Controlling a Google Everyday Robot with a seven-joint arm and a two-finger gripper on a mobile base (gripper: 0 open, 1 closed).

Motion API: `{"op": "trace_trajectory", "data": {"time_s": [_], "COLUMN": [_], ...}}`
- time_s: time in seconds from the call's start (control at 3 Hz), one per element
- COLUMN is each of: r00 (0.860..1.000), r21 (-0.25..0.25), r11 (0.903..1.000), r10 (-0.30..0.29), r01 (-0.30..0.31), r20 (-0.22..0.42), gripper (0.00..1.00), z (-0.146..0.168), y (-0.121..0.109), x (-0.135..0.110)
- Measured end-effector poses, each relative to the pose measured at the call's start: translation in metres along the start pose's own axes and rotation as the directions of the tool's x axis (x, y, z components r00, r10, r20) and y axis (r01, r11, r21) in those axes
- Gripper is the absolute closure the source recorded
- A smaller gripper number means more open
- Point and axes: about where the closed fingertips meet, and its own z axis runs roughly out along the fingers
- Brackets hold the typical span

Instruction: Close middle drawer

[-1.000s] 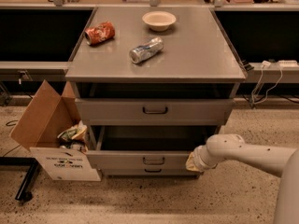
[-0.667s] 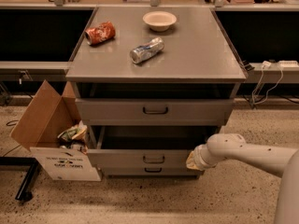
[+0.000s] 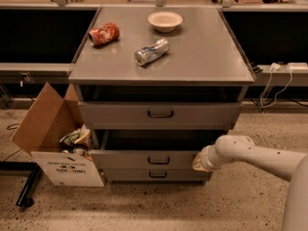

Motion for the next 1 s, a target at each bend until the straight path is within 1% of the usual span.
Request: {"op": "trace_trajectory", "data": {"time_s": [0.33,0.67,1.0], "r00": [1.000,1.000,1.000], "r21": [0.007,0.007,0.007], "r11": [0.9999,0.9999,0.9999], "r10": [0.011,0.011,0.011], "r01": [-0.011,-0.011,-0.011], "r20": [0.012,0.012,0.012], "gripper": [0.82,0.50,0.27], "z": [0.0024,0.0025,0.0025], "y": [-0.0094,-0.0094,-0.0093], "x": [0.0020,0.0020,0.0020]}}
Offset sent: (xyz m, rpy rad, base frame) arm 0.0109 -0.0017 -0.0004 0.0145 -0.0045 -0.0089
